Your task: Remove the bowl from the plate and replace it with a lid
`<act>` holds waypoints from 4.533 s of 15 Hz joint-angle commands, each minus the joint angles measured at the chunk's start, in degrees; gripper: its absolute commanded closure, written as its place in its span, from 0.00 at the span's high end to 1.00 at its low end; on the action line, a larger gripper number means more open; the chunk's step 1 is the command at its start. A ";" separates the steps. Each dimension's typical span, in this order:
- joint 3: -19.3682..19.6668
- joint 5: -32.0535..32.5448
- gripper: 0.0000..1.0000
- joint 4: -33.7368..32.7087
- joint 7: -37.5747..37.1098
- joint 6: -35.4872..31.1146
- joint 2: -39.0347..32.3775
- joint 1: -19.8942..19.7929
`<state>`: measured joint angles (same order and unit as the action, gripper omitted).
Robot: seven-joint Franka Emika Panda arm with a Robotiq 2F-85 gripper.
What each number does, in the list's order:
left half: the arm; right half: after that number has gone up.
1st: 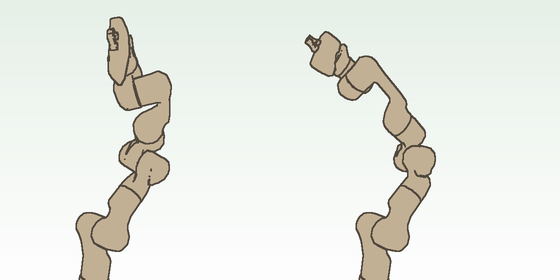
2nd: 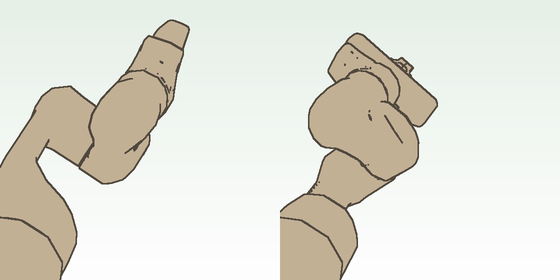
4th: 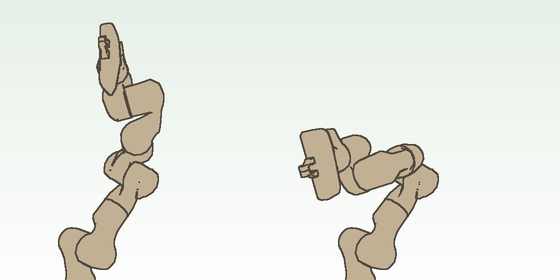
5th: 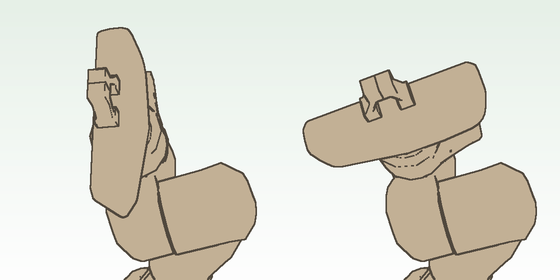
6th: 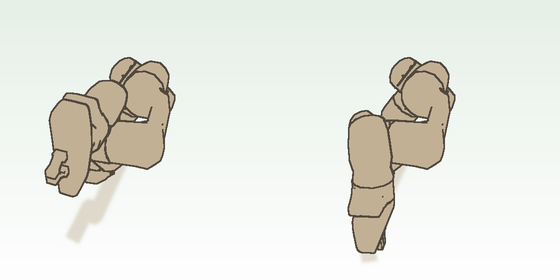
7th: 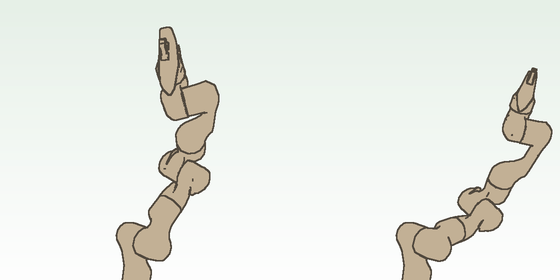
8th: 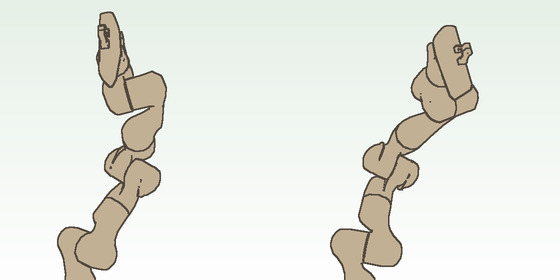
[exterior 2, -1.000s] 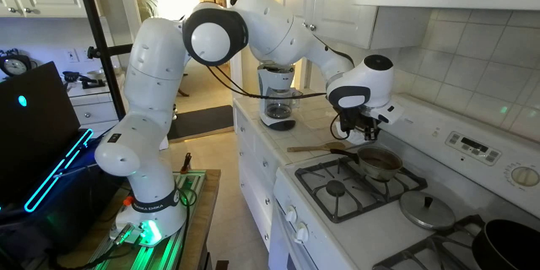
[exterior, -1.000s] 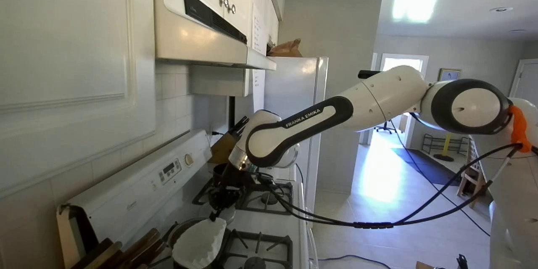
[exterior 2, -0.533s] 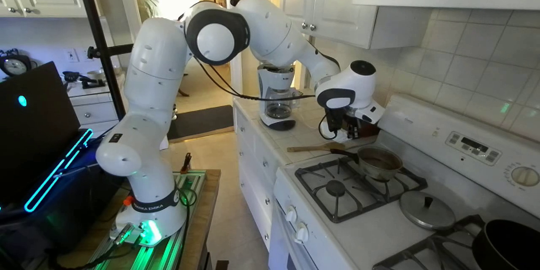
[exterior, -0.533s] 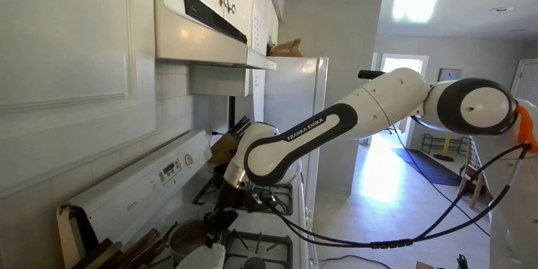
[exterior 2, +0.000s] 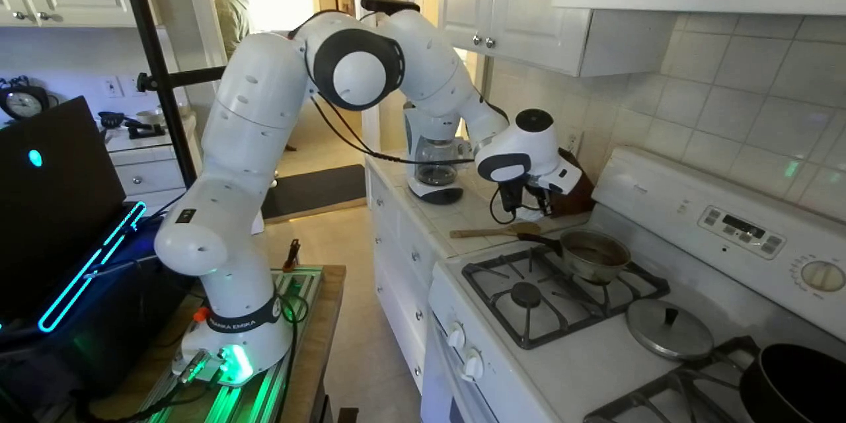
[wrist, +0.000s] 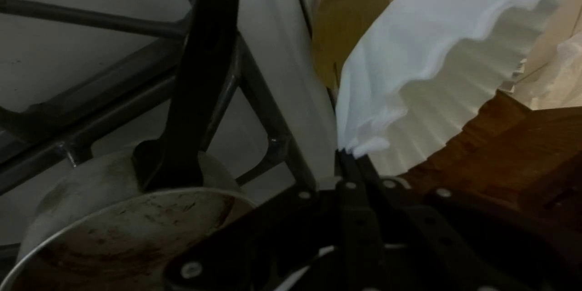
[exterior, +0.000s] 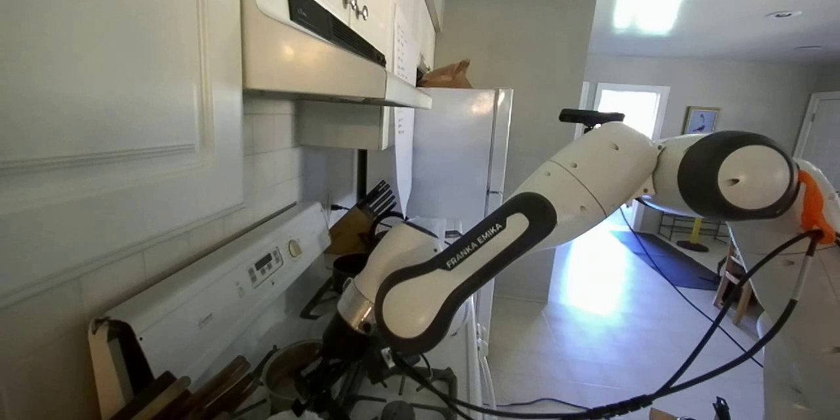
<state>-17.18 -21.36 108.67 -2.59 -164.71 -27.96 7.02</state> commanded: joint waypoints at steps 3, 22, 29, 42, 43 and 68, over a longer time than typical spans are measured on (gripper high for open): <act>-0.82 -0.48 0.00 0.53 -4.87 -8.91 -3.54 2.80; 19.86 3.57 1.00 -6.01 -18.81 -13.36 -2.56 9.71; 49.88 9.75 1.00 -11.73 -24.59 -10.32 -9.98 26.41; 47.08 21.79 1.00 -33.71 -36.66 16.21 -25.83 17.80; 46.09 22.97 1.00 -35.41 -37.56 17.32 -26.61 16.71; 36.78 29.41 0.24 -60.20 -43.03 29.90 -39.26 7.11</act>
<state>20.75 5.67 53.19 -43.20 -136.78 -64.79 15.34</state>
